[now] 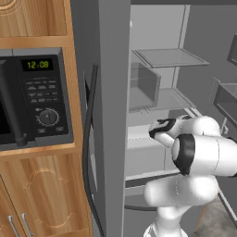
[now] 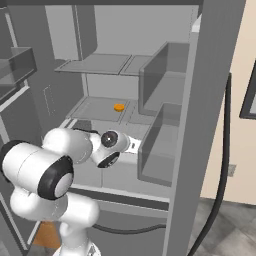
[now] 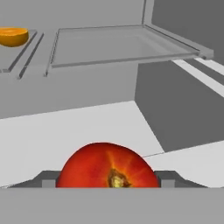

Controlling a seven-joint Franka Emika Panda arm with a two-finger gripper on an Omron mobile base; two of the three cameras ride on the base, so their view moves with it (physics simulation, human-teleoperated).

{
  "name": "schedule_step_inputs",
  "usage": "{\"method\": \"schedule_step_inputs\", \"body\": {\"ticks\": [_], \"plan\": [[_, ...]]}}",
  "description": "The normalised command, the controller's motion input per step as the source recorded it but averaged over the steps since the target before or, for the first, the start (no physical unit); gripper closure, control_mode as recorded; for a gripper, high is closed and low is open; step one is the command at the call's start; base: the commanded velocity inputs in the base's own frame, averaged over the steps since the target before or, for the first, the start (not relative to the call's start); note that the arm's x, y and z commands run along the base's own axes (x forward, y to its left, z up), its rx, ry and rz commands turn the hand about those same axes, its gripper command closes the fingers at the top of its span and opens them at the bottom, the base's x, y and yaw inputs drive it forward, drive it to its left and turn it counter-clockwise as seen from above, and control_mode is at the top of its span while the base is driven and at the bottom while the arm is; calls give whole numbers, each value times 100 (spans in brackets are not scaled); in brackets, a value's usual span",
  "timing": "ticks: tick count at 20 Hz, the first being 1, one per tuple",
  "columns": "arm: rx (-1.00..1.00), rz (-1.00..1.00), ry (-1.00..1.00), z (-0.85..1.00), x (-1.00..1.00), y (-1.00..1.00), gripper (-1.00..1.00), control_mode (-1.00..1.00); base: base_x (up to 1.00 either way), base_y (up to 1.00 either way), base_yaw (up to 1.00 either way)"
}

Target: Pick tomato from the fridge and place it on the plate on the counter.

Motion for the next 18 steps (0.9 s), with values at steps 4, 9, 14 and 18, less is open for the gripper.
{"method": "schedule_step_inputs", "body": {"ticks": [4, 9, 14, 18], "plan": [[4, 0, 22, 65, -46, 44, 100, -100, 0, 0, 0], [5, 0, 23, 84, -19, 41, 100, -100, 0, 0, 0], [9, 0, 30, 83, -18, 28, 100, -100, 0, 0, 0], [11, 0, 30, 55, -49, 14, 100, -100, 0, 0, 0]]}}
